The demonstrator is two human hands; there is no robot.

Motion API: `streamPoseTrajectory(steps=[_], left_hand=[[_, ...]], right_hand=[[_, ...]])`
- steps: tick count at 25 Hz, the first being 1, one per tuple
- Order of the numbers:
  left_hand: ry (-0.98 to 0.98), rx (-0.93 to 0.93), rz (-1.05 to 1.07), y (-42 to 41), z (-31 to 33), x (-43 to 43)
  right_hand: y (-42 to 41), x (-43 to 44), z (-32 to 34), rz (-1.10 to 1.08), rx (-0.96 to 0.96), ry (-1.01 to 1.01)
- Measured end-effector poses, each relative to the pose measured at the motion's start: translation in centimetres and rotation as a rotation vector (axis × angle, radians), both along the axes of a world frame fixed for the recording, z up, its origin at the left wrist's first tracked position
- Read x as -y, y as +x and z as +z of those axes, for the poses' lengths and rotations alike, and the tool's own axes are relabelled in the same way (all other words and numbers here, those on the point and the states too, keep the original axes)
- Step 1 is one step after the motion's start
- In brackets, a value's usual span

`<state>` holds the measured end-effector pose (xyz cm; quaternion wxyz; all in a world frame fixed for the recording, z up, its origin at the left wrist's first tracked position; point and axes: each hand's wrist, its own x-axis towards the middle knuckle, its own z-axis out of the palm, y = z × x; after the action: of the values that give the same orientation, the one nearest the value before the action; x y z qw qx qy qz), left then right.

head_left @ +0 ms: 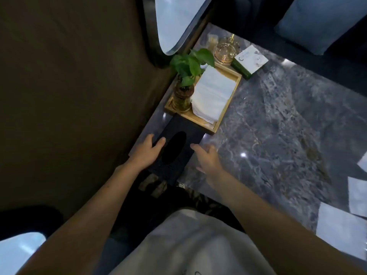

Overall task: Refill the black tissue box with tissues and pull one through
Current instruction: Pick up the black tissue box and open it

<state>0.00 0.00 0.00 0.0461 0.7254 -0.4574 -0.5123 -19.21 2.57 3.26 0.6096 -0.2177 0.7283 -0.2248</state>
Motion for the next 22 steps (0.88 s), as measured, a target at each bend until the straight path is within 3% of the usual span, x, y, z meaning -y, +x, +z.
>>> streamPoseTrajectory(steps=[4, 13, 22], left_hand=[[0.050, -0.054, 0.003, 0.5, -1.0, 0.0], [0.053, -0.116, 0.042, -0.2, -0.7, -0.8], [-0.029, -0.149, -0.033, -5.1, 4.1, -2.3]], right_hand=[[2.4, -0.3, -0.4, -0.103, 0.121, 0.115], [3.0, -0.1, 1.0, -0.211, 0.223, 0.147], [-3.1, -2.8, 2.9, -0.287, 0.298, 0.175]])
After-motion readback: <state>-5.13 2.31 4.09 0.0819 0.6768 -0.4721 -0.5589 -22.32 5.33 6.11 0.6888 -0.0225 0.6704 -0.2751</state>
